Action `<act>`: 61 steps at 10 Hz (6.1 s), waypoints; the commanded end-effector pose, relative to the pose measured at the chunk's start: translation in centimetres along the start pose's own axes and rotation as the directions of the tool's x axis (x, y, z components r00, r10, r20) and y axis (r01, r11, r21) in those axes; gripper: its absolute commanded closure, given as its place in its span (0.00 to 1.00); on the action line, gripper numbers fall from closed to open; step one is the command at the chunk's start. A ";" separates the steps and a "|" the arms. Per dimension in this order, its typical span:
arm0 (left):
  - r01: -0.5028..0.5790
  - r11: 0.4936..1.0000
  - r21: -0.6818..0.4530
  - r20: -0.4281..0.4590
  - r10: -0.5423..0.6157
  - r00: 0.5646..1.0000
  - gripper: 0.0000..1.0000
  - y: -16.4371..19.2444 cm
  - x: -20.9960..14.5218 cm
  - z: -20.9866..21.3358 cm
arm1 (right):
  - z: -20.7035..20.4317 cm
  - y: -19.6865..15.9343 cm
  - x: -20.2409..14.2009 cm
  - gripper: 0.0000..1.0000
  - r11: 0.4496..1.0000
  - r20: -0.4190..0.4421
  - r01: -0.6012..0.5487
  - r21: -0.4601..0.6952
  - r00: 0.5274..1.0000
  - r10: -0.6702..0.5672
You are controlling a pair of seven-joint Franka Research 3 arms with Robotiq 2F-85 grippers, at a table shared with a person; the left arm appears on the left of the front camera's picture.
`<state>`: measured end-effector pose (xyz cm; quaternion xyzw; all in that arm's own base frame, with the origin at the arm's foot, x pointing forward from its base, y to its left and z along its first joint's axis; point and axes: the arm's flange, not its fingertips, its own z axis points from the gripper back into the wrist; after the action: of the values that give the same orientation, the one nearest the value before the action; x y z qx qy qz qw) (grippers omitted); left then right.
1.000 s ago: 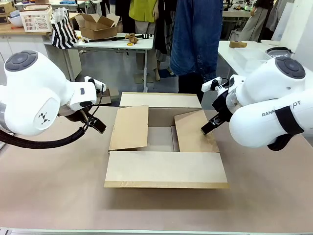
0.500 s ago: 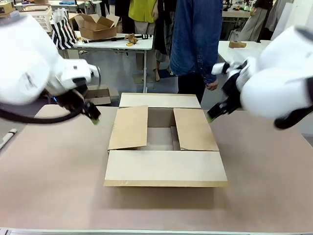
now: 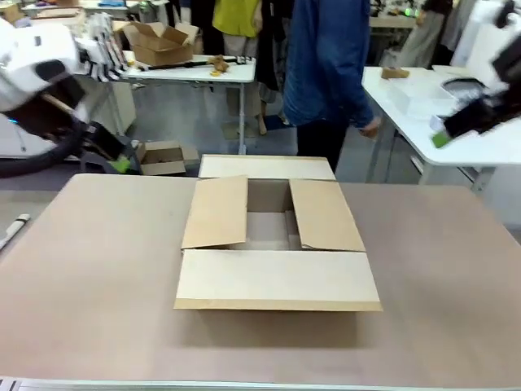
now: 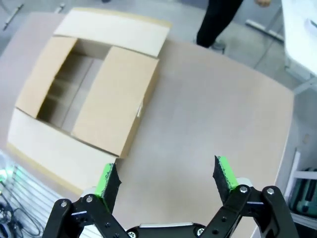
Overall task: Pack the gift set into the box.
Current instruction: Place both hands on the side flaps of the Package Box and spread them outward.
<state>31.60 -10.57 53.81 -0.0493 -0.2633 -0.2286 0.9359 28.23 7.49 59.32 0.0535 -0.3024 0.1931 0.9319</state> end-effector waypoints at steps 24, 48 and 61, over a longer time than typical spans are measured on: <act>-0.564 0.491 -0.664 -0.501 0.268 0.823 0.00 4.3 7.7 -8.0 | -3.9 -17.6 -7.4 0.00 0.124 -0.342 0.665 0.737 0.525 -0.779; -0.246 0.758 0.604 -0.247 0.471 0.847 0.00 -23.9 17.6 -25.2 | -3.9 -17.6 -7.4 0.00 0.124 -0.342 0.665 0.737 0.525 -0.779; -0.226 0.616 0.755 -0.151 0.498 0.854 0.00 -17.8 14.5 -23.1 | -3.9 -17.6 -7.4 0.00 0.124 -0.342 0.665 0.737 0.525 -0.779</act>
<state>46.20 -38.32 40.93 0.2983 -0.1303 0.0632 0.9434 31.45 -10.28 52.04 0.6111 -0.1595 -0.1834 0.7533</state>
